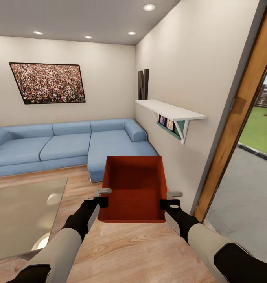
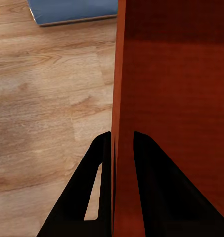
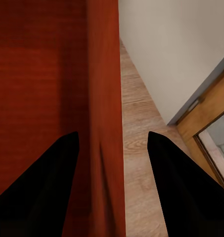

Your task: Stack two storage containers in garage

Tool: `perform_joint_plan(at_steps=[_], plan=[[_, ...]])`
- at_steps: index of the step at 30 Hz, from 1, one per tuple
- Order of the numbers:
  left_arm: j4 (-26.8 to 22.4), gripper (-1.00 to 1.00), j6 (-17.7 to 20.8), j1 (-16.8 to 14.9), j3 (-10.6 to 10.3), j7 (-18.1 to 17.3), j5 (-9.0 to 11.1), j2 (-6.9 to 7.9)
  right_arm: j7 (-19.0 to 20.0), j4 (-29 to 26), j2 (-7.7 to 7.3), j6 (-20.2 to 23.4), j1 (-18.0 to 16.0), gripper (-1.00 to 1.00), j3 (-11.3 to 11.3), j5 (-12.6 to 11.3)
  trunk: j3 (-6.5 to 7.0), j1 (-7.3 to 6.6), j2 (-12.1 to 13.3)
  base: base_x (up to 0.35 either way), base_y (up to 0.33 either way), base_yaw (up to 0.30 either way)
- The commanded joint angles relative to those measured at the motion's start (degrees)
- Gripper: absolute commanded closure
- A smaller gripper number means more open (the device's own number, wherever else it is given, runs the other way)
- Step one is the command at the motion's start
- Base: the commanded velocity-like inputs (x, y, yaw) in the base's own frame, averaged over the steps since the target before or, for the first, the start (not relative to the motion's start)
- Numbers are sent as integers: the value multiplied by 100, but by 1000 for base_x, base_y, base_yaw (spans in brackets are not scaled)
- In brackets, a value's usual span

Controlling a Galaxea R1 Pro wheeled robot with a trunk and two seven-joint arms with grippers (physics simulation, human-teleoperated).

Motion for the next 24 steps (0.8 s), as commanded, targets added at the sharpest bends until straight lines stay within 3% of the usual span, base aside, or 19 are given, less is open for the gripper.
perform_joint_plan(at_steps=[1, 14, 24], plan=[[-62, 100, 39, -8, 56, 23, -176, -15, -58, 17, 0, 41, -1, 100, 140, -86, -14, 4, -14, 0, 0, 0], [-62, 100, 57, -11, 56, 23, -176, -15, -58, 17, 0, 43, -1, 100, 151, -89, -14, 4, -14, 0, 0, 16], [-62, 100, 54, -9, 56, 23, -176, -15, -58, 17, 0, 45, -1, 100, 166, -86, 2, 4, -14, 0, 0, 283]])
